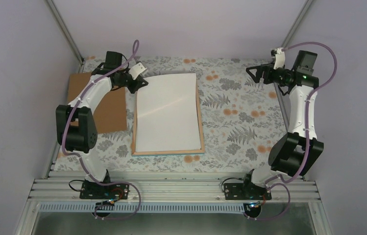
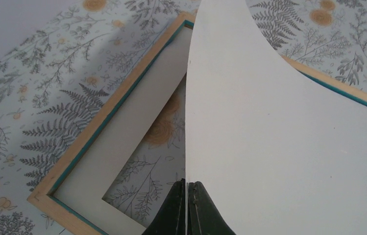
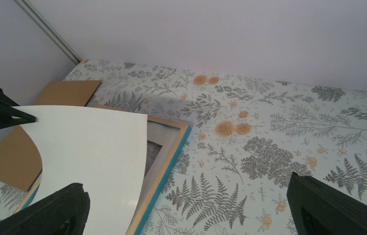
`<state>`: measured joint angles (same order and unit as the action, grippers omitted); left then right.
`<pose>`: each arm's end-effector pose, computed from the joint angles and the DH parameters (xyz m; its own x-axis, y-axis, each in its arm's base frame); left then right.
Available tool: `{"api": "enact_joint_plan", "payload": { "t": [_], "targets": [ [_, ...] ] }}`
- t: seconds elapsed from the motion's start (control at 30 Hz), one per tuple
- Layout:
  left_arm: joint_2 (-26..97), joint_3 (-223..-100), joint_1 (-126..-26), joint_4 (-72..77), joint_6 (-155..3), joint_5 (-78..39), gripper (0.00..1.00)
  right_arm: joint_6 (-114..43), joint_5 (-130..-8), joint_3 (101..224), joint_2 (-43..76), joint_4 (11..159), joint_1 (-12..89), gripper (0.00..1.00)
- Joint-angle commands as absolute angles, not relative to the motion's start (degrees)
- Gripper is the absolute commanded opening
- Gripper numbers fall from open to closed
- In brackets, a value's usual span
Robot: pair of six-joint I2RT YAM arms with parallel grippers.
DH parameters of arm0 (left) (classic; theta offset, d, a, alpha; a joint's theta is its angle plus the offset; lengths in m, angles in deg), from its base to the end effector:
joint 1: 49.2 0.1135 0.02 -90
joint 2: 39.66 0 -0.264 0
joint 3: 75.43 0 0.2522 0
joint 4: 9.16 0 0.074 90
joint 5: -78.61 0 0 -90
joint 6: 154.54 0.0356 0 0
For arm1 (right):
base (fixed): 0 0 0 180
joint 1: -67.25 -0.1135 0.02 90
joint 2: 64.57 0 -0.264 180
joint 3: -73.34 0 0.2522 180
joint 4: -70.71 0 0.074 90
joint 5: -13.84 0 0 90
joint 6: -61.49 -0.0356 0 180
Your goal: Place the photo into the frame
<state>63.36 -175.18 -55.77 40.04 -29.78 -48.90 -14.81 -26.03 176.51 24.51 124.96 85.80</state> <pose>0.3885 -0.0666 0.2752 -0.3854 0.4996 -0.7758 0.8265 0.5608 -0.0494 0.3257 -0.0805 0.3764 -0.5106 0.0112 -0.8597 -0.4869 0.8203 0.2999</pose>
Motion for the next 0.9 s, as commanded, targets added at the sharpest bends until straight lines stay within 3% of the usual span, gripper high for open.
{"api": "enact_joint_plan", "payload": {
  "t": [0.0,0.87],
  "targets": [
    [64.8,-175.1,-55.4,39.0,-26.9,-49.4,0.02,-13.8,-24.6,175.9,23.5,125.3,85.2,1.0],
    [68.9,-174.3,-55.6,38.8,-22.4,-47.9,0.03,-13.7,-25.2,175.3,24.0,125.5,84.1,1.0]
  ]
}}
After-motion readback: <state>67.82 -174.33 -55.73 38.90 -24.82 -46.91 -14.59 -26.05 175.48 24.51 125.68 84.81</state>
